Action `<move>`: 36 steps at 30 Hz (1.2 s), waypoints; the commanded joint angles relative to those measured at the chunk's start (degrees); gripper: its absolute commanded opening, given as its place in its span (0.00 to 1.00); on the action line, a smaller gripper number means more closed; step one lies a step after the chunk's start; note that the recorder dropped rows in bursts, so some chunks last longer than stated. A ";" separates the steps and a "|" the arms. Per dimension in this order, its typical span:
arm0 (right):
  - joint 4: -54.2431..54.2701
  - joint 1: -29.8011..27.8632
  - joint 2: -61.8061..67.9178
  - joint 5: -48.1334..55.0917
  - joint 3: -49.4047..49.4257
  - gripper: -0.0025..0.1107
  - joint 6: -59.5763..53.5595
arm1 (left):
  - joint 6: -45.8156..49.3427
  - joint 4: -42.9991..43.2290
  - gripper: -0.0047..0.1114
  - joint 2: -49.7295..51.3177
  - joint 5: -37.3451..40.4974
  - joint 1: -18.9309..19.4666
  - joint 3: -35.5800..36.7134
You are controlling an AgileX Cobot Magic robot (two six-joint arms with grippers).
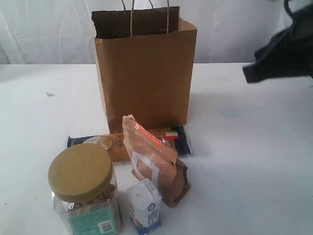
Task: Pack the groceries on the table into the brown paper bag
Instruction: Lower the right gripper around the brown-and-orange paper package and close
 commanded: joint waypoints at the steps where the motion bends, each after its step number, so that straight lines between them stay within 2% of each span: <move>1: 0.77 -0.57 -1.30 -1.20 9.91 0.02 0.87 | -0.11 -0.15 0.04 -0.24 -0.14 0.12 0.20; 6: 5.02 -0.57 -1.06 -7.59 17.41 0.02 2.27 | -0.11 -0.15 0.04 -0.24 -0.14 0.12 0.20; 10: 8.32 -0.57 -1.06 -8.69 17.56 0.02 2.27 | -0.11 -0.15 0.04 -0.24 -0.14 0.12 0.20; 15: 18.04 -0.47 -1.25 -9.10 17.56 0.02 1.36 | -0.11 -0.15 0.04 -0.24 -0.14 0.12 0.20; 18: 22.00 0.81 -1.60 -8.10 16.94 0.02 -6.46 | -0.11 -0.15 0.04 -0.24 -0.14 0.12 0.20; 24: 34.18 6.93 -1.92 -3.14 15.21 0.02 -30.01 | -0.11 -0.15 0.04 -0.24 -0.14 0.12 0.20; 26: 35.41 10.43 -1.92 -1.80 15.21 0.02 -34.70 | -0.11 -0.15 0.04 -0.24 -0.14 0.12 0.20; 30: 35.41 13.61 -1.92 -2.28 15.21 0.02 -35.28 | -0.11 -0.15 0.04 -0.24 -0.14 0.12 0.20; 33: 35.41 14.36 -1.92 -2.51 15.21 0.08 -35.28 | -0.11 -0.15 0.04 -0.24 -0.14 0.12 0.20; 36: 35.41 14.36 -1.92 -2.81 15.21 0.23 -35.28 | -0.11 -0.15 0.04 -0.24 -0.14 0.12 0.20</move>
